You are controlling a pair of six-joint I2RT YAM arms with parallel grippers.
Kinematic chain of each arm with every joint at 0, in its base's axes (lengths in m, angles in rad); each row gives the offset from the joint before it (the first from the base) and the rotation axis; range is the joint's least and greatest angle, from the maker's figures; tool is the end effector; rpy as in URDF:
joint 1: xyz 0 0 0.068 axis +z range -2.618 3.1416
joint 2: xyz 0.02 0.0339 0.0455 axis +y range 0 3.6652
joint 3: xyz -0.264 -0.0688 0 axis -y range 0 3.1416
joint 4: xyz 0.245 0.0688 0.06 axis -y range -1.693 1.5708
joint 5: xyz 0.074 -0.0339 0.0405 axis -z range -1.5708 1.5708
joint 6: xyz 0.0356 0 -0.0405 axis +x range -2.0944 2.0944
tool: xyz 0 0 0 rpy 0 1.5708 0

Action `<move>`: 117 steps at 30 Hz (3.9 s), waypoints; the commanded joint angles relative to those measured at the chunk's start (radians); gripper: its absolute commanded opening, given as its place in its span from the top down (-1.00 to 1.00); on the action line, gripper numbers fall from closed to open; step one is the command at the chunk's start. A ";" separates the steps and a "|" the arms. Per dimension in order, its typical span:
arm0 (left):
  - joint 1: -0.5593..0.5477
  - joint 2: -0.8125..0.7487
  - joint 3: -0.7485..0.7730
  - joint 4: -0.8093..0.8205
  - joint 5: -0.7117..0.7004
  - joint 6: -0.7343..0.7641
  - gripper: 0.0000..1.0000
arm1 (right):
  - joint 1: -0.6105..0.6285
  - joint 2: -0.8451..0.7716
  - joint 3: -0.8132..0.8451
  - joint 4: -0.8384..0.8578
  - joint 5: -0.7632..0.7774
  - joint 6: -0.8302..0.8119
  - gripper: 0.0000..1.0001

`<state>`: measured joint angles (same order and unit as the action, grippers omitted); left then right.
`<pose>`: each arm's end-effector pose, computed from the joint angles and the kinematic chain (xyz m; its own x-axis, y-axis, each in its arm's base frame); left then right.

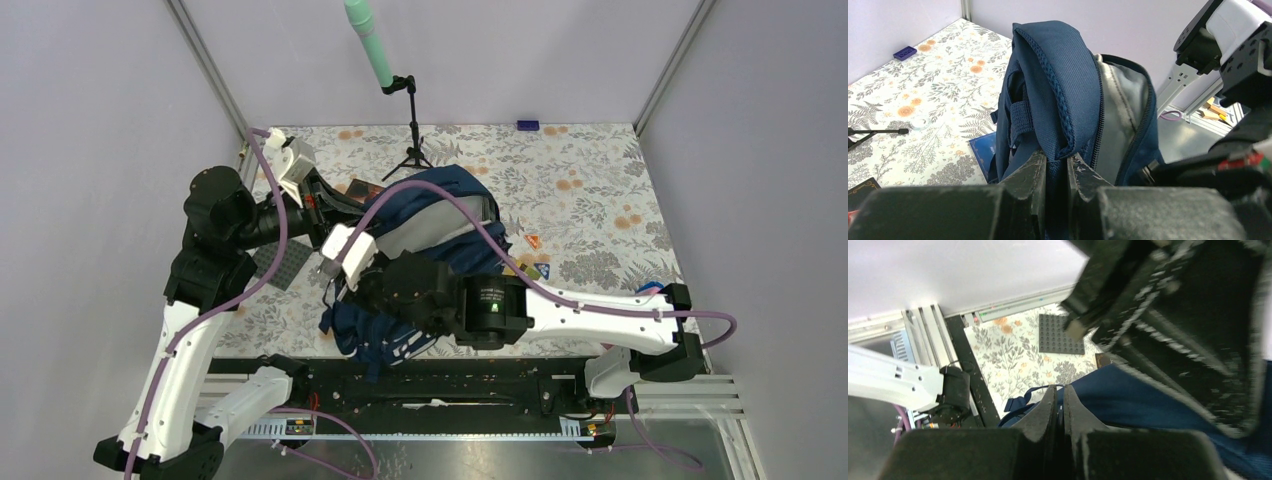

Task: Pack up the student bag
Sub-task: Unzip the student bag at the center of the board, then adjust the student bag.

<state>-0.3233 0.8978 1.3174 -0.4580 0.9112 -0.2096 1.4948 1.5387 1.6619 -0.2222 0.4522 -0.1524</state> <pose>0.1338 -0.0745 0.4709 -0.2319 -0.0568 -0.9711 0.9152 0.3255 -0.2376 0.0423 0.3506 0.4565 0.1237 -0.1736 -0.9770 -0.8550 0.4811 -0.1938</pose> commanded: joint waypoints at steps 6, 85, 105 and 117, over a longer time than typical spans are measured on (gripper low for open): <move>0.001 -0.002 0.036 0.148 -0.060 -0.003 1.00 | 0.067 0.089 0.014 -0.130 -0.045 0.036 1.00; 0.004 0.038 0.059 0.396 -0.083 -0.179 1.00 | -0.329 -0.524 -0.216 -0.345 0.165 0.657 0.33; 0.004 0.067 0.046 0.439 -0.010 -0.191 1.00 | -0.645 -0.489 -0.220 -0.168 -0.236 -0.024 -0.96; 0.004 0.079 0.089 0.395 0.024 -0.159 1.00 | -0.706 -0.355 -0.173 -0.033 -0.536 -0.211 0.36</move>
<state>-0.3233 0.9867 1.3098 -0.2108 0.9195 -0.3805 0.7971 1.1950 1.4380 -0.3244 0.0696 -0.3080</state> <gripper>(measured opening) 0.124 0.551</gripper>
